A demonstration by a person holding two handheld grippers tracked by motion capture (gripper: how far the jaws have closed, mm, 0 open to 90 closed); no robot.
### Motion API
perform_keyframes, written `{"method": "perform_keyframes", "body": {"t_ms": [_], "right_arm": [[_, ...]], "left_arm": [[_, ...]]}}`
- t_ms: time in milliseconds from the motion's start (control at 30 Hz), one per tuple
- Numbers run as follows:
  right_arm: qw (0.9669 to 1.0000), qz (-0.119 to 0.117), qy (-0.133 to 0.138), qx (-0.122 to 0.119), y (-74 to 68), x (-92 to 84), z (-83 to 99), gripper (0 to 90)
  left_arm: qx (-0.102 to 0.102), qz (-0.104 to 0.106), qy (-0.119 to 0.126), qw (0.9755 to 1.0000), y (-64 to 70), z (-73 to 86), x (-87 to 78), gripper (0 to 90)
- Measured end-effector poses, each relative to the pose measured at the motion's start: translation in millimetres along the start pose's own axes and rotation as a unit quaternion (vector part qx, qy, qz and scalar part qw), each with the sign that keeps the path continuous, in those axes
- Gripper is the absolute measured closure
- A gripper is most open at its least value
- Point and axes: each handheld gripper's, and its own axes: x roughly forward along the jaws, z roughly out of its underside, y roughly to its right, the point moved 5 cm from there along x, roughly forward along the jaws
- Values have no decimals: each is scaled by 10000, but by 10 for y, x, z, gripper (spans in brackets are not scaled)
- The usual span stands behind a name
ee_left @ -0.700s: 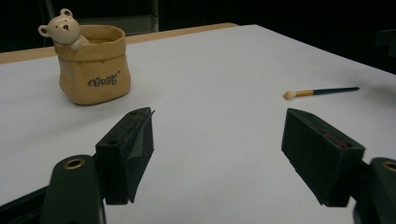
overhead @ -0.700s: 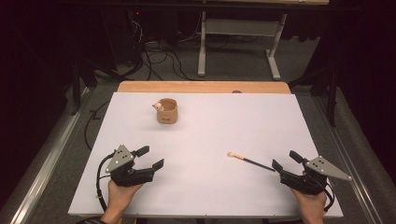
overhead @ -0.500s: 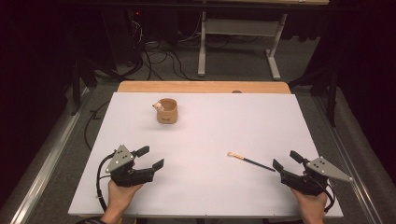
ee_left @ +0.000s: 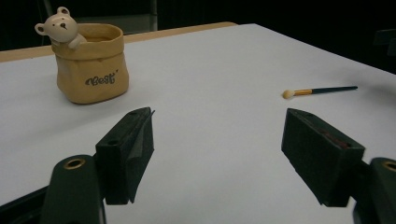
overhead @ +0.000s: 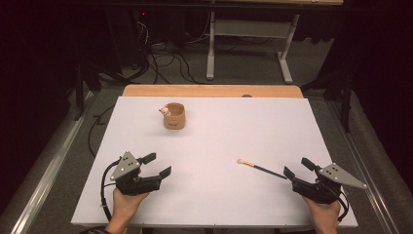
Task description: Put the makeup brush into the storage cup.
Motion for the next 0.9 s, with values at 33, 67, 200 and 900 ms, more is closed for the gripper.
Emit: {"method": "perform_keyframes", "body": {"t_ms": [33,67,200,900], "right_arm": [[10000,-8,-10,3,0,-1,0,267],[10000,-13,-7,-11,1,0,-1,268],[10000,-28,-56,30,-2,1,3,272],[9992,-282,-214,-158,-127,59,-53,294]], "left_arm": [[-1,-1,-1,10000,0,0,0,259],[-1,-1,-1,10000,0,0,0,259],[-17,2,8,10000,0,0,2,260],[17,7,-16,10000,12,4,5,260]]}}
